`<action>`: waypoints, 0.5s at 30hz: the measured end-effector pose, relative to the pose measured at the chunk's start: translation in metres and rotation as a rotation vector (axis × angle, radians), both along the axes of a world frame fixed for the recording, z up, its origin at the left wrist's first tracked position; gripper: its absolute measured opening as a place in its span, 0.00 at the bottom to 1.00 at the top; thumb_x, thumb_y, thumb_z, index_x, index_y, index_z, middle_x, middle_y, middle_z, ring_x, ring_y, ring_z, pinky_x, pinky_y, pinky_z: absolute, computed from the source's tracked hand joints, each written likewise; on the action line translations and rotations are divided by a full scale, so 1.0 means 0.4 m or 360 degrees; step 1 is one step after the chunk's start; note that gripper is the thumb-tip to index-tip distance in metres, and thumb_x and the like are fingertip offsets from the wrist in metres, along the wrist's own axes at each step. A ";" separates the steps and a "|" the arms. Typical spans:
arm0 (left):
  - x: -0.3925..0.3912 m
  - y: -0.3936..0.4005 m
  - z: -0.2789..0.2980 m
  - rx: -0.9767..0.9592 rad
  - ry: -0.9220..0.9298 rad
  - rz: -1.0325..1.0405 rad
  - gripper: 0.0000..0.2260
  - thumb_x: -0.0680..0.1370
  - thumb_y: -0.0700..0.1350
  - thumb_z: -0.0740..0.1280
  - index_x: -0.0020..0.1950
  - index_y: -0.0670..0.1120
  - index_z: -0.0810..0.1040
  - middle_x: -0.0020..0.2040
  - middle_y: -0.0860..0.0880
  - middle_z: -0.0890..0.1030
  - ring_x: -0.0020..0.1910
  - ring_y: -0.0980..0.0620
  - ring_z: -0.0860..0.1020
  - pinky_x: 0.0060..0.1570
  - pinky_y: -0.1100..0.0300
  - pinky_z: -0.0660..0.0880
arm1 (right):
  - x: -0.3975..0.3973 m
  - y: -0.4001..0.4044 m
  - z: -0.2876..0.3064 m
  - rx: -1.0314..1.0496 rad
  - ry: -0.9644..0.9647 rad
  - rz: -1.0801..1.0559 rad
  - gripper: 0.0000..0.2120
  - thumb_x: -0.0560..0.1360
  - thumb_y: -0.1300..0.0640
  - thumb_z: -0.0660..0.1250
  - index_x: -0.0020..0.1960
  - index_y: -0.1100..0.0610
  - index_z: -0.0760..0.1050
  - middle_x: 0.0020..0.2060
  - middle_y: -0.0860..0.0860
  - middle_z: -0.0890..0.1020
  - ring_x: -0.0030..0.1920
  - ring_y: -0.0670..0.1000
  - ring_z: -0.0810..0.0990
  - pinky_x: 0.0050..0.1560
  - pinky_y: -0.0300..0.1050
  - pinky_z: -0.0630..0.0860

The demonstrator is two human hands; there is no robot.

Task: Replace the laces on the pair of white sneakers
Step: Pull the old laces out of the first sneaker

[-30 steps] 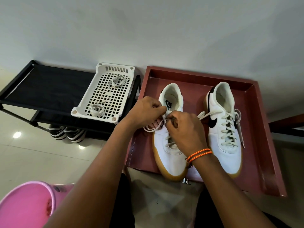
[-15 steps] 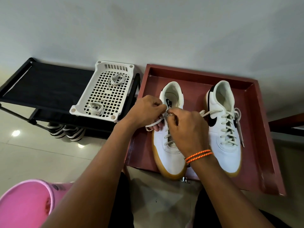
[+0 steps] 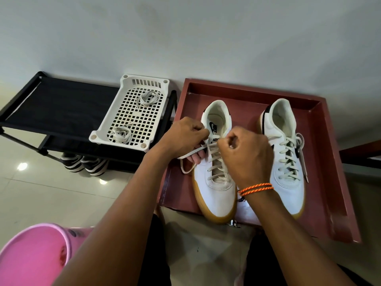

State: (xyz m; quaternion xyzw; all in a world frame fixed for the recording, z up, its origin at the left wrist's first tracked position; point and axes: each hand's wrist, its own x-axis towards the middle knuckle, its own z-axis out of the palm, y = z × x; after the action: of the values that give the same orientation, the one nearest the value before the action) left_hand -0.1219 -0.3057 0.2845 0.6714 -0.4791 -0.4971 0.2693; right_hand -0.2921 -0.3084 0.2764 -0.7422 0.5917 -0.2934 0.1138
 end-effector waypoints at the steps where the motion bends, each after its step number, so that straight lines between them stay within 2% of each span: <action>1: 0.001 0.001 0.000 0.0010 0.0015 -0.0003 0.11 0.84 0.39 0.61 0.45 0.37 0.78 0.36 0.36 0.86 0.34 0.33 0.86 0.33 0.51 0.84 | -0.006 -0.002 0.001 -0.0059 0.0005 -0.0048 0.06 0.75 0.54 0.70 0.40 0.53 0.80 0.28 0.49 0.78 0.30 0.56 0.75 0.33 0.42 0.64; 2: 0.002 0.001 -0.001 0.0021 0.0034 -0.0003 0.11 0.84 0.39 0.61 0.45 0.37 0.78 0.37 0.36 0.86 0.35 0.34 0.86 0.36 0.48 0.85 | -0.009 0.001 0.001 -0.0122 0.0039 -0.0034 0.03 0.75 0.56 0.70 0.44 0.52 0.83 0.29 0.51 0.79 0.31 0.58 0.77 0.33 0.43 0.65; 4: 0.002 0.001 -0.003 0.0027 0.0064 0.0000 0.11 0.84 0.38 0.61 0.45 0.36 0.78 0.37 0.35 0.86 0.36 0.34 0.87 0.42 0.42 0.86 | -0.002 0.015 0.000 -0.0217 0.0124 0.0139 0.10 0.76 0.59 0.69 0.55 0.52 0.85 0.32 0.55 0.82 0.33 0.62 0.80 0.32 0.46 0.71; 6: 0.004 0.002 -0.004 0.0016 0.0061 0.0004 0.12 0.84 0.38 0.61 0.46 0.33 0.79 0.38 0.35 0.86 0.37 0.34 0.87 0.45 0.37 0.86 | 0.012 0.030 -0.016 -0.0179 0.0210 0.0353 0.11 0.78 0.58 0.67 0.58 0.52 0.85 0.32 0.56 0.82 0.32 0.61 0.80 0.31 0.46 0.70; 9: 0.006 0.002 -0.004 0.0018 0.0065 0.0009 0.12 0.83 0.38 0.61 0.48 0.31 0.78 0.37 0.34 0.86 0.37 0.34 0.87 0.47 0.33 0.85 | 0.028 0.031 -0.042 0.0023 0.0318 0.0387 0.08 0.81 0.56 0.65 0.54 0.51 0.83 0.34 0.56 0.82 0.35 0.62 0.81 0.34 0.45 0.64; 12: 0.005 -0.001 -0.004 0.0024 0.0067 0.0002 0.11 0.84 0.38 0.61 0.45 0.36 0.78 0.37 0.35 0.86 0.37 0.34 0.87 0.47 0.35 0.85 | 0.013 0.018 -0.043 0.0067 0.0246 0.0391 0.09 0.82 0.52 0.65 0.52 0.50 0.84 0.35 0.54 0.83 0.36 0.59 0.81 0.34 0.45 0.67; 15: 0.004 -0.003 -0.005 0.0039 0.0075 0.0005 0.11 0.84 0.38 0.61 0.45 0.35 0.78 0.38 0.35 0.86 0.37 0.34 0.87 0.42 0.42 0.85 | 0.002 0.002 -0.022 0.0019 0.0036 0.0262 0.09 0.79 0.51 0.67 0.43 0.53 0.83 0.30 0.50 0.81 0.31 0.55 0.79 0.32 0.44 0.71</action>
State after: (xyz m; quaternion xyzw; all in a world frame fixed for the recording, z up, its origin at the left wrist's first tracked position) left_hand -0.1202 -0.3068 0.2824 0.6636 -0.4655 -0.5181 0.2731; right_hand -0.2911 -0.3076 0.2676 -0.7909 0.5317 -0.2712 0.1352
